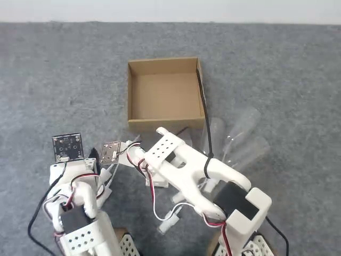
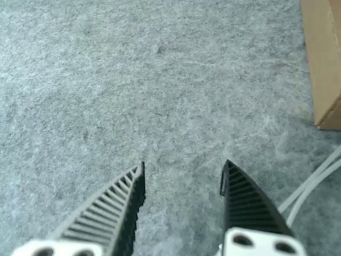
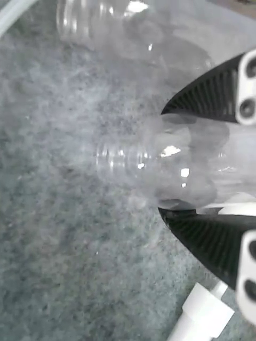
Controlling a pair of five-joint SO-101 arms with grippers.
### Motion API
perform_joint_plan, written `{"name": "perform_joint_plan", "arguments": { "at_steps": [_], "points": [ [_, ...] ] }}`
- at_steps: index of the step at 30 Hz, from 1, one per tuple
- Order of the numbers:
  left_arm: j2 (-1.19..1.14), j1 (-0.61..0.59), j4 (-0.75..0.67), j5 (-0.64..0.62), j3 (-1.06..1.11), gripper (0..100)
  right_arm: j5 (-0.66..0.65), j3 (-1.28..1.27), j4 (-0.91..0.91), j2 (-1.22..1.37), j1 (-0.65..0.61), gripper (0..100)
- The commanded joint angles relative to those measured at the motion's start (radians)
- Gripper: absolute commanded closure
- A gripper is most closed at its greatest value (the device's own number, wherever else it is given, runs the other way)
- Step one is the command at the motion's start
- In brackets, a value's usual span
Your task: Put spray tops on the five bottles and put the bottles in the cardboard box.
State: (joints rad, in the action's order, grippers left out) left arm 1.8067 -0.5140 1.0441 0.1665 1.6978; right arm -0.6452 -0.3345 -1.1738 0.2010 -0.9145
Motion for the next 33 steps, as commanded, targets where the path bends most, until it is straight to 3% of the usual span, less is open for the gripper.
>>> {"name": "perform_joint_plan", "arguments": {
  "at_steps": [1, 13, 18, 33],
  "points": [
    [0.014, -0.005, -0.029, -0.009, -0.013, 78, 0.064, 0.13, -0.108, -0.082, -0.001, 89.3],
    [0.014, -0.005, -0.029, -0.009, -0.013, 78, 0.084, 0.477, -0.467, -0.082, 0.079, 89.4],
    [0.014, -0.005, -0.029, -0.009, -0.013, 78, 0.15, 0.591, -0.585, -0.127, 0.079, 89.4],
    [0.014, -0.005, -0.029, -0.009, -0.013, 78, 0.157, 0.361, -0.607, -0.492, 0.082, 89.4]
  ]
}}
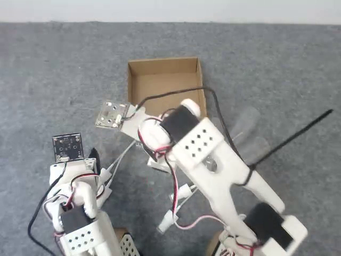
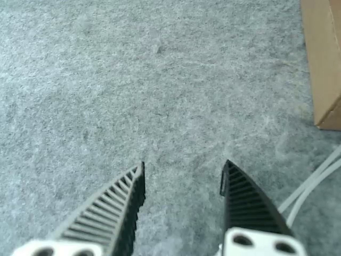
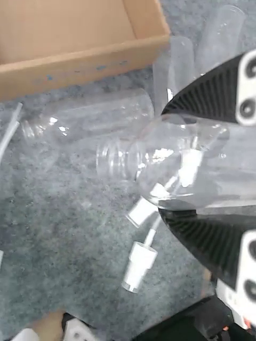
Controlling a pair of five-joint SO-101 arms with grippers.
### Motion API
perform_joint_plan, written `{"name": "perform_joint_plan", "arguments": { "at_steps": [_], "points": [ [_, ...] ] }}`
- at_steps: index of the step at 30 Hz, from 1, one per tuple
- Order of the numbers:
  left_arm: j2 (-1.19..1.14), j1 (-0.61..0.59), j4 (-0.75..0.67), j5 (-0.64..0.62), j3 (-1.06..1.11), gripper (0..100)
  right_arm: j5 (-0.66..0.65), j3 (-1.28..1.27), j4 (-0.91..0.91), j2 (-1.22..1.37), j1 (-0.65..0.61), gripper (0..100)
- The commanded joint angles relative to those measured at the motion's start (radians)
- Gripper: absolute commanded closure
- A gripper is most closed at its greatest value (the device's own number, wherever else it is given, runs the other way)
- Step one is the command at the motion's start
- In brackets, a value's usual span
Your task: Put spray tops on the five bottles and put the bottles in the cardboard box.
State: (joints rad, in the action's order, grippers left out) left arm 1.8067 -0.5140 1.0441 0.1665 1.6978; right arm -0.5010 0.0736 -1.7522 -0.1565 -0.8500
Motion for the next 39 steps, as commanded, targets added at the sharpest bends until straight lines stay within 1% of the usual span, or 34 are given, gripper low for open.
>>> {"name": "perform_joint_plan", "arguments": {
  "at_steps": [1, 4, 6, 13, 15, 19, 22, 23, 26, 33, 35, 39],
  "points": [
    [0.012, -0.005, -0.028, -0.009, -0.013, 78, 0.012, -0.069, -0.028, -0.154, 0.018, 89.4],
    [0.012, -0.005, -0.018, -0.005, -0.013, 78, 0.02, -0.132, -0.027, -0.206, 0.018, 89.4],
    [0.012, -0.005, -0.015, -0.005, -0.013, 78, 0.071, -0.172, -0.007, -0.234, 0.03, 89.4],
    [0.012, -0.005, -0.015, -0.003, -0.013, 78, 0.166, -0.381, 0.219, -0.311, 0.147, 89.4],
    [0.012, -0.005, -0.015, -0.003, -0.013, 78, 0.215, -0.43, 0.277, -0.326, 0.166, 89.4],
    [0.012, -0.009, -0.015, -0.002, -0.013, 78, 0.302, -0.496, 0.341, -0.363, 0.189, 89.4],
    [0.012, -0.012, -0.014, 0.006, -0.015, 78, 0.31, -0.537, 0.377, -0.394, 0.214, 89.4],
    [0.012, -0.012, -0.012, 0.026, -0.015, 78, 0.31, -0.555, 0.395, -0.403, 0.225, 89.4],
    [0.012, -0.011, 0.037, 0.075, -0.051, 78, 0.311, -0.617, 0.469, -0.423, 0.245, 89.4],
    [0.011, -0.006, 0.192, 0.098, -0.219, 78, 0.327, -0.674, 0.549, -0.429, 0.291, 89.4],
    [0.011, -0.006, 0.213, 0.123, -0.255, 78, 0.362, -0.675, 0.561, -0.429, 0.303, 89.4],
    [0.009, -0.005, 0.218, 0.13, -0.3, 78, 0.382, -0.675, 0.572, -0.429, 0.329, 89.4]
  ]
}}
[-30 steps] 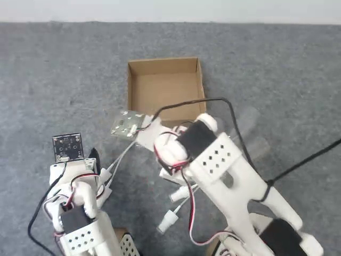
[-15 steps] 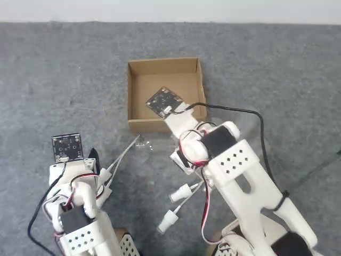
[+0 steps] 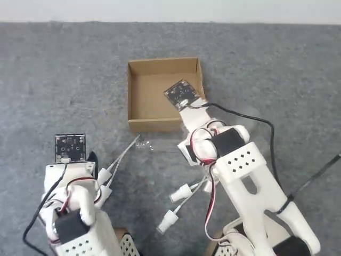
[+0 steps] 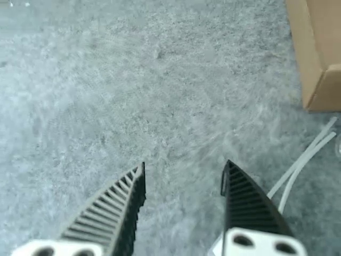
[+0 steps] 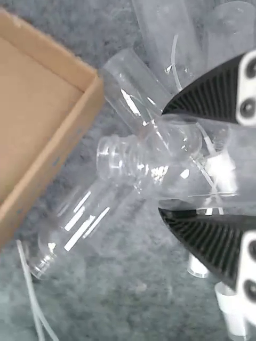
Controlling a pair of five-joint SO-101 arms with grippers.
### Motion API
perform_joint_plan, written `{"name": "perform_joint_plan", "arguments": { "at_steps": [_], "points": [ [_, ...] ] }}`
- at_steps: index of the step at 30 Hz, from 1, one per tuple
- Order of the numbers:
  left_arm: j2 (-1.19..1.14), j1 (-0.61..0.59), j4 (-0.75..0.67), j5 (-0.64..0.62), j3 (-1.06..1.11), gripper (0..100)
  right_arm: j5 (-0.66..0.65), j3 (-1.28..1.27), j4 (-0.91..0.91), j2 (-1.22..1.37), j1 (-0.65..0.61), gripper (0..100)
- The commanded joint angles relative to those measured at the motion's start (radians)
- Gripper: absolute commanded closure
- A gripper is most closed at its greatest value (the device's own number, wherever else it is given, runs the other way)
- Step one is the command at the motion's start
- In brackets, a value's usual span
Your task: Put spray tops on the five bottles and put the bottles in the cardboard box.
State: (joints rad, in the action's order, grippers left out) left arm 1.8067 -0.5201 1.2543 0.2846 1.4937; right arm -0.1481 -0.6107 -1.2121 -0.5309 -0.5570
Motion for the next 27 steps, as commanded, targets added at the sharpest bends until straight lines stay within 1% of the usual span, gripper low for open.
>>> {"name": "perform_joint_plan", "arguments": {
  "at_steps": [1, 5, 10, 14, 18, 27],
  "points": [
    [0.008, 0.002, 0.008, 0.012, -0.107, 78, 0.029, 0.009, 0.033, -0.053, 0.045, 89.4],
    [-0.083, 0.003, 0.035, 0.072, -0.17, 78, 0.031, 0.009, 0.035, -0.053, 0.076, 89.4],
    [-0.333, 0.003, 0.078, 0.149, -0.283, 77, 0.031, 0.009, 0.035, -0.051, 0.073, 89.4],
    [-0.516, 0.003, 0.114, 0.195, -0.352, 70, 0.031, 0.009, 0.035, -0.047, 0.073, 89.4],
    [-0.667, 0.003, 0.107, 0.265, -0.364, 67, 0.031, 0.009, 0.035, -0.044, 0.071, 89.4],
    [-0.937, 0.002, 0.094, 0.446, -0.358, 67, 0.031, 0.009, 0.035, -0.044, 0.071, 89.4]
  ]
}}
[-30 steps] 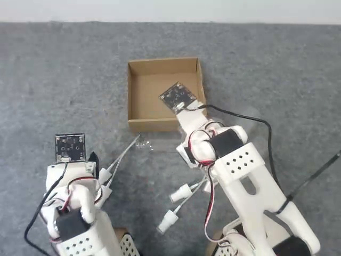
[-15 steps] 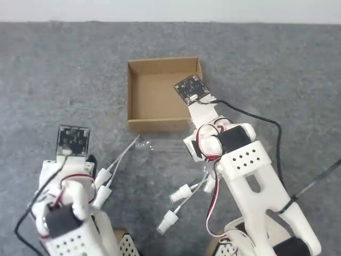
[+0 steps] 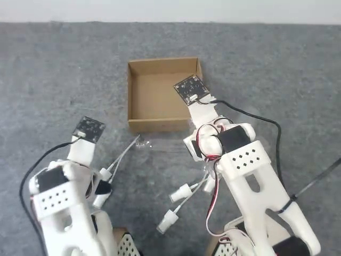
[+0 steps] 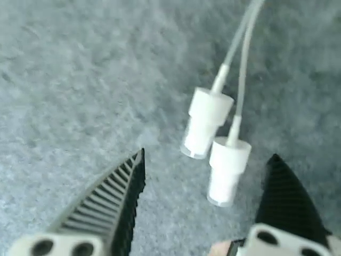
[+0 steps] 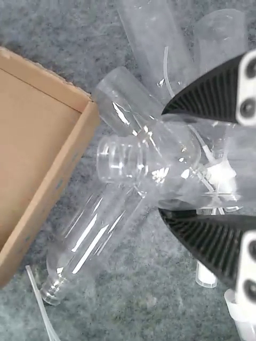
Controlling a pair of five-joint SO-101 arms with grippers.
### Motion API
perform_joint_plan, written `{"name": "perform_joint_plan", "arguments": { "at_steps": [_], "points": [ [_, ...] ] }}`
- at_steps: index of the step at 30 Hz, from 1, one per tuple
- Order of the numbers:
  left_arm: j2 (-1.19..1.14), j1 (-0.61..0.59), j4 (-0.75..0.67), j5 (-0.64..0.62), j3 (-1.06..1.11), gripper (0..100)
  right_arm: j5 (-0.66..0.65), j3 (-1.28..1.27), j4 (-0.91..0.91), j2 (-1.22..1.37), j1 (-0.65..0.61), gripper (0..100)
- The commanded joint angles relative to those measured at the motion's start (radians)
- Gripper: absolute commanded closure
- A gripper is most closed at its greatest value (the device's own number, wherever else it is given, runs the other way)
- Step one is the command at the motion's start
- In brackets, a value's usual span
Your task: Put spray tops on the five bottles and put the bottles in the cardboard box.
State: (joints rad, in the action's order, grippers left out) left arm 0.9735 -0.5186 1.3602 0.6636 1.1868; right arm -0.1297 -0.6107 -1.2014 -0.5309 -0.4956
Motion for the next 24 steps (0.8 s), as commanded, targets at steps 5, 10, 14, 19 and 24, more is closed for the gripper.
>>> {"name": "perform_joint_plan", "arguments": {
  "at_steps": [5, 10, 14, 19, 24],
  "points": [
    [-0.215, -0.005, -0.166, 0.08, -0.015, 67, 0.012, 0.009, 0.024, -0.042, 0.01, 89.4],
    [-0.331, -0.008, -0.308, 0.081, 0.007, 67, 0.012, 0.008, 0.024, -0.042, 0.01, 89.4],
    [-0.419, -0.009, -0.397, 0.074, -0.007, 67, 0.012, -0.003, 0.036, -0.042, 0.01, 89.4],
    [-0.474, -0.063, -0.473, 0.011, -0.085, 67, 0.011, -0.044, 0.094, -0.044, 0.01, 89.4],
    [-0.486, -0.097, -0.474, -0.023, -0.188, 67, 0.011, -0.051, 0.105, -0.044, 0.01, 89.4]
  ]
}}
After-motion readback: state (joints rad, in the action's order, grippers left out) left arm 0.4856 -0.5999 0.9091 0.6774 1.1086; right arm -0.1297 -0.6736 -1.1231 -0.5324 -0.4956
